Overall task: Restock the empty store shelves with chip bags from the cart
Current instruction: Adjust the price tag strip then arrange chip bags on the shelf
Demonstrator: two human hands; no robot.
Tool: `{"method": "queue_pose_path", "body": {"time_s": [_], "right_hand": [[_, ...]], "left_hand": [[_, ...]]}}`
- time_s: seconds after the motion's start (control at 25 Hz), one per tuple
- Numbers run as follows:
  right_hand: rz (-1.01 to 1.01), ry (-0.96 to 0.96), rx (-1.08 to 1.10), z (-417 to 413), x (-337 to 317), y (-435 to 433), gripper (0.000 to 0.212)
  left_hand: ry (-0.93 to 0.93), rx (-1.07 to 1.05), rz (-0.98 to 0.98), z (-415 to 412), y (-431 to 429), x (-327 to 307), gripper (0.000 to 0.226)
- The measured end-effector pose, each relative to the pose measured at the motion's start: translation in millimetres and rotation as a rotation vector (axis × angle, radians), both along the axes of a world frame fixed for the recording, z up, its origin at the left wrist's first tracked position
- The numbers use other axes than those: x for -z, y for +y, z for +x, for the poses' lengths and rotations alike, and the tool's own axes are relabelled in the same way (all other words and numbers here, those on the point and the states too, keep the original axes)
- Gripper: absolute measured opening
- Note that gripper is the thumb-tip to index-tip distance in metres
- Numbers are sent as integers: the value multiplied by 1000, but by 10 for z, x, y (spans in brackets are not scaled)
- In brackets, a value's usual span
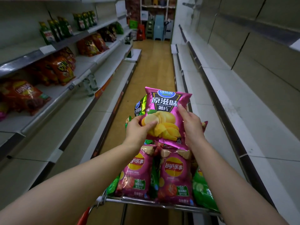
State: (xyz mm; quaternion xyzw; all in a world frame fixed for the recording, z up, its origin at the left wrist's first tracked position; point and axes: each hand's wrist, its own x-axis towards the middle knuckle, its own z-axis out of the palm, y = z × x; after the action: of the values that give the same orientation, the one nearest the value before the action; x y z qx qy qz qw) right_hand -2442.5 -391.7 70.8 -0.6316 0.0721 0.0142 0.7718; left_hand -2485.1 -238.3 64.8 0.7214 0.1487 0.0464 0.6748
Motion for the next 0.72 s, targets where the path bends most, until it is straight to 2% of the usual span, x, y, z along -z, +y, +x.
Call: {"method": "queue_pose_path", "body": {"time_s": [0.12, 0.2, 0.24, 0.36, 0.4, 0.56, 0.72], "right_hand": [[82, -5, -118, -125, -207, -183, 45], [159, -8, -170, -249, -305, -250, 63], [187, -30, -177, -311, -343, -281, 65], [192, -96, -141, -549, -505, -420, 62], [192, -120, -133, -629, -561, -476, 63], [152, -219, -73, -1067, -870, -618, 48], [77, -303, -6, -1593, -1107, -576, 30]], "left_hand": [[-54, -7, -72, -272, -122, -166, 45], [-70, 1, -117, -464, -198, -283, 43], [-66, 26, -121, -540, -220, -332, 45], [-59, 161, -65, -744, -261, -507, 71], [-61, 201, -39, -787, -273, -560, 74], [-35, 361, -43, -1065, -349, -797, 61], [-64, 459, -13, -1446, -335, -929, 67]]}}
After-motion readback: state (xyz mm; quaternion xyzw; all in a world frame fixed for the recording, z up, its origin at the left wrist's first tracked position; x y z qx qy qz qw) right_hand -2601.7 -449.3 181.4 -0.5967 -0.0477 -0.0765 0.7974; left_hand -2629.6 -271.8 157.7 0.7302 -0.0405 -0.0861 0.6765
